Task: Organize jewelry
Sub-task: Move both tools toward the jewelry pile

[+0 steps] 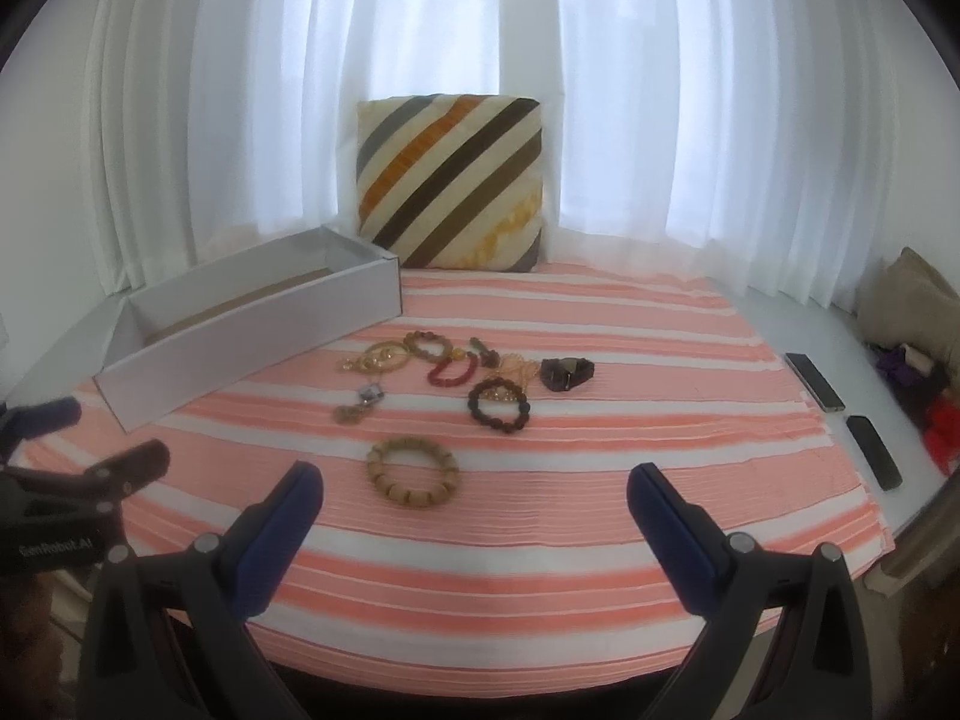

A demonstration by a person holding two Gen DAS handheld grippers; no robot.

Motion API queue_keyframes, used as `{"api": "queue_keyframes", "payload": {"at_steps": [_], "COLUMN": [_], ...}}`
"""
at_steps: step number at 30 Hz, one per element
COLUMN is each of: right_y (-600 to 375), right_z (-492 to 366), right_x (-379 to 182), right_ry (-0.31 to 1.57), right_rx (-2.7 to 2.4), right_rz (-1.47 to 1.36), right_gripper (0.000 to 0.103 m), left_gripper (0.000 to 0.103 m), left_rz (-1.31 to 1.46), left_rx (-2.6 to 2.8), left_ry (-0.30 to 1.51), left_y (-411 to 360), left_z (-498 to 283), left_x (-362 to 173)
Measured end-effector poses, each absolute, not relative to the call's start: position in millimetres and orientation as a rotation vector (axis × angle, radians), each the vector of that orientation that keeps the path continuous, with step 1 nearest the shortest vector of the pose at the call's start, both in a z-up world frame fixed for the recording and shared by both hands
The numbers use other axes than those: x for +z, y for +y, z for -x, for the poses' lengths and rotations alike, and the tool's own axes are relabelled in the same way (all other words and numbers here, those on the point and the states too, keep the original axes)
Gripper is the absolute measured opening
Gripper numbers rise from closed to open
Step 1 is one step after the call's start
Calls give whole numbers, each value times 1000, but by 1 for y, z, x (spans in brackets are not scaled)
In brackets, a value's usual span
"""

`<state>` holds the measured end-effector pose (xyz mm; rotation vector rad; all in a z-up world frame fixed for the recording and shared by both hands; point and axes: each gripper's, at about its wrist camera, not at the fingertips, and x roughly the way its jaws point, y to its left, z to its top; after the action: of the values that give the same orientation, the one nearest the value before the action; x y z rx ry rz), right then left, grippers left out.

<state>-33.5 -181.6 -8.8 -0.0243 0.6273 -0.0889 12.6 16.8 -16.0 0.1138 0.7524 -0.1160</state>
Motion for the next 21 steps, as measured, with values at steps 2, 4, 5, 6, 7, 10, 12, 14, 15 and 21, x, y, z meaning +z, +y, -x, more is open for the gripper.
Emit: {"api": "queue_keyframes", "payload": {"at_steps": [2, 4, 5, 6, 7, 10, 12, 14, 15, 21], "right_y": [-180, -182, -183, -186, -188, -196, -197, -200, -202, -208], "right_z": [31, 27, 26, 22, 20, 13, 10, 6, 2, -19], "right_x": [-12, -17, -19, -23, -25, -34, -38, -42, -45, -55], "right_ry": [635, 654, 663, 683, 697, 723, 728, 735, 744, 779], "right_rx": [-88, -82, -79, -74, -68, -26, -18, -8, -7, 2], "right_rz": [33, 25, 16, -3, -18, -61, -60, -67, -73, -81], "right_gripper": [103, 103, 103, 103, 103, 103, 103, 103, 103, 103], "left_gripper": [103, 103, 103, 103, 103, 103, 103, 103, 103, 103], "left_rz": [-125, -125, -118, -108, -103, -129, -143, -147, -151, -166], "left_rx": [-114, -124, -135, -148, -160, -192, -205, -230, -234, -231], "left_ry": [745, 749, 755, 765, 774, 801, 823, 858, 872, 873], "left_y": [16, 16, 17, 18, 18, 14, 12, 10, 9, 8], "left_z": [-15, -19, -21, -25, -29, -42, -50, -59, -64, -81], "left_x": [-16, -18, -20, -22, -24, -35, -43, -51, -54, -56]}}
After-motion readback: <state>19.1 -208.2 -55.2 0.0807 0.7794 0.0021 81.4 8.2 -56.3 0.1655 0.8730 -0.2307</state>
